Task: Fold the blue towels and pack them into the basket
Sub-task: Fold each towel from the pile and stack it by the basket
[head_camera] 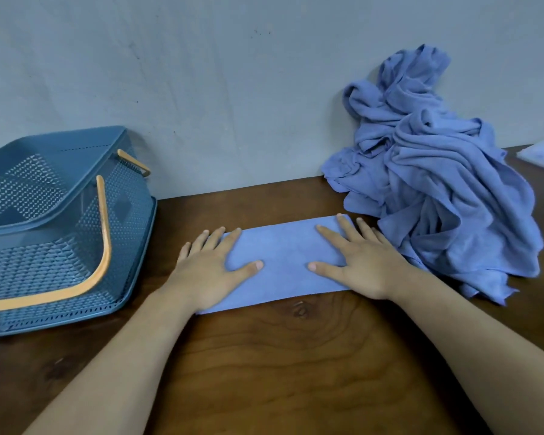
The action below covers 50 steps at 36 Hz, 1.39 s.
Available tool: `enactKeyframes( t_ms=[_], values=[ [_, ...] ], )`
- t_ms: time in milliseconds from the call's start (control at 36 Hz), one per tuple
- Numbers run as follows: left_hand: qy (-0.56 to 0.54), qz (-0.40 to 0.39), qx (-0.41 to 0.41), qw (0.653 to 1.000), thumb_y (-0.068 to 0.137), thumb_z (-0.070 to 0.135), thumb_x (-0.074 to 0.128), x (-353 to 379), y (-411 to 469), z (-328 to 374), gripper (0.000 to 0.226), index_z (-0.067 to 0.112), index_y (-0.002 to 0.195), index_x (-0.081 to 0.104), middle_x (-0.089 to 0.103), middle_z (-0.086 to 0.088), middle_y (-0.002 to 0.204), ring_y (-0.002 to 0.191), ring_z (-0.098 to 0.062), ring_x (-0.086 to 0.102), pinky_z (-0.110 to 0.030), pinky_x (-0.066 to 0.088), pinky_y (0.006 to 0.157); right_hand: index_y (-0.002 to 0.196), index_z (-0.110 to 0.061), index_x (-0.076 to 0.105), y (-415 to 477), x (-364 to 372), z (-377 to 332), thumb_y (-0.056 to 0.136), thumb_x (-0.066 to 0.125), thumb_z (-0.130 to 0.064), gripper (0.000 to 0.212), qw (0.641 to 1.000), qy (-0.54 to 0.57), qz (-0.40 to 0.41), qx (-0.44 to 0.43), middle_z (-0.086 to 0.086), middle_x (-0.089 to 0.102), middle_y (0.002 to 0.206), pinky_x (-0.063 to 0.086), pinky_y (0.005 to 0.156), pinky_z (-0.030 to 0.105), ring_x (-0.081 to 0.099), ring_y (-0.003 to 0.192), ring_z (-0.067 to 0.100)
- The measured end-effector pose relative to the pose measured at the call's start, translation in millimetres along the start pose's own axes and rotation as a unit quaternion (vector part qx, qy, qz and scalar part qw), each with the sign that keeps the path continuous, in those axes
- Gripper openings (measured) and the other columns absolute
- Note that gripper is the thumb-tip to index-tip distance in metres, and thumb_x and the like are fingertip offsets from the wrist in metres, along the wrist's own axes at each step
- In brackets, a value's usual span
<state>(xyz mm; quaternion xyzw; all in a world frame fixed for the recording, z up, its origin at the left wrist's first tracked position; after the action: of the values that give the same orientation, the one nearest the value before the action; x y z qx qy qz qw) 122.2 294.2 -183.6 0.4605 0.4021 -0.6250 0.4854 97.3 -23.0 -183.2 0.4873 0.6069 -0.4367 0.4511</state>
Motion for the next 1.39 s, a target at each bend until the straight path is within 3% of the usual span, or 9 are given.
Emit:
enactKeyframes(
  t_ms=[250, 528, 639, 722, 889, 1056, 1139, 1250, 1389],
  values=[
    [0.039, 0.187, 0.132, 0.973, 0.107, 0.06, 0.026, -10, -32, 68, 0.058, 0.033, 0.151, 0.053, 0.045, 0.009, 0.164, 0.157, -0.015, 0.029, -0.045, 0.028, 0.127, 0.16, -0.058, -0.01, -10, 5, 3, 0.071, 0.003, -0.108, 0.103, 0.999, -0.013, 0.03, -0.008, -0.008, -0.015, 0.176, 0.003, 0.13, 0.051, -0.007, 0.163, 0.028],
    [0.062, -0.017, 0.104, 0.993, 0.1, 0.079, 0.007, 28, -32, 99, 0.074, 0.05, 0.166, -0.008, -0.017, 0.015, 0.176, 0.162, -0.015, -0.022, -0.05, -0.008, 0.132, 0.155, -0.03, 0.046, 28, -32, 17, 0.101, 0.048, -0.051, 0.058, 0.995, 0.057, 0.08, 0.012, -0.007, 0.041, 0.163, 0.04, 0.113, 0.051, 0.033, 0.149, 0.026],
    [0.069, -0.024, 0.107, 0.992, 0.101, 0.078, 0.008, 28, -31, 97, 0.073, 0.05, 0.166, -0.011, -0.02, 0.015, 0.176, 0.161, -0.015, -0.025, -0.051, -0.009, 0.131, 0.123, -0.026, 0.067, 56, -49, 22, 0.088, 0.062, -0.045, 0.04, 0.998, 0.04, 0.014, 0.037, -0.005, 0.059, 0.129, 0.05, 0.097, 0.045, 0.052, 0.123, 0.024],
    [0.071, -0.029, 0.112, 0.991, 0.102, 0.077, 0.009, 28, -30, 96, 0.072, 0.05, 0.165, -0.013, -0.022, 0.015, 0.175, 0.161, -0.015, -0.026, -0.051, -0.01, 0.131, 0.076, -0.015, 0.058, 67, -56, 24, 0.072, 0.061, -0.048, 0.034, 0.998, 0.027, -0.021, 0.048, -0.002, 0.062, 0.08, 0.046, 0.066, 0.04, 0.058, 0.081, 0.021],
    [0.062, -0.039, 0.115, 0.991, 0.105, 0.072, 0.011, 29, -29, 95, 0.07, 0.048, 0.166, -0.014, -0.024, 0.014, 0.175, 0.16, -0.015, -0.029, -0.051, -0.012, 0.131, 0.072, -0.018, 0.039, 71, -69, 19, 0.078, 0.066, -0.038, 0.033, 0.994, 0.05, -0.082, 0.049, -0.004, 0.037, 0.067, 0.027, 0.059, 0.034, 0.034, 0.064, 0.017],
    [0.066, -0.032, 0.117, 0.99, 0.105, 0.072, 0.01, 28, -30, 96, 0.07, 0.047, 0.166, -0.014, -0.023, 0.011, 0.175, 0.16, -0.017, -0.028, -0.053, -0.011, 0.131, 0.101, -0.019, 0.059, 57, -73, 26, 0.085, 0.075, -0.03, 0.025, 0.955, 0.283, -0.046, 0.073, 0.004, 0.057, 0.095, 0.042, 0.067, 0.033, 0.049, 0.077, 0.022],
    [0.07, -0.022, 0.119, 0.99, 0.105, 0.072, 0.008, 28, -30, 96, 0.07, 0.046, 0.166, -0.014, -0.021, 0.01, 0.176, 0.161, -0.018, -0.026, -0.053, -0.009, 0.131, 0.127, -0.055, 0.054, 36, -59, 31, 0.094, 0.076, -0.035, 0.045, 0.926, 0.373, 0.001, 0.052, 0.001, 0.059, 0.132, 0.049, 0.09, 0.034, 0.061, 0.104, 0.016],
    [0.069, -0.017, 0.122, 0.99, 0.104, 0.073, 0.008, 30, -30, 95, 0.071, 0.046, 0.166, -0.014, -0.021, 0.01, 0.176, 0.161, -0.019, -0.025, -0.053, -0.009, 0.131, 0.133, -0.066, 0.047, 11, -38, 33, 0.097, 0.073, -0.026, 0.059, 0.928, 0.369, 0.059, -0.007, -0.009, 0.059, 0.138, 0.056, 0.093, 0.037, 0.068, 0.107, 0.028],
    [0.064, -0.013, 0.123, 0.99, 0.105, 0.073, 0.009, 32, -29, 94, 0.071, 0.046, 0.167, -0.013, -0.02, 0.01, 0.176, 0.162, -0.019, -0.025, -0.052, -0.01, 0.131, 0.133, -0.056, 0.059, 0, -23, 27, 0.097, 0.072, -0.031, 0.046, 0.95, 0.307, 0.039, -0.028, -0.034, 0.053, 0.142, 0.04, 0.099, 0.019, 0.047, 0.134, -0.007]
  ],
)
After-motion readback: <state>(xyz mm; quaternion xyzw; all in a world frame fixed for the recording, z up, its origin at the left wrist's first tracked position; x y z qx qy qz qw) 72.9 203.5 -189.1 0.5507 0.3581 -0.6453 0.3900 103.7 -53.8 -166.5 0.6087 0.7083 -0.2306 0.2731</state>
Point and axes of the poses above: each hand's wrist, its own y-axis towards the middle knuckle, its own x-axis out of the palm, z = x × y, the point moved 3 cm from there along y, towards the middle knuckle
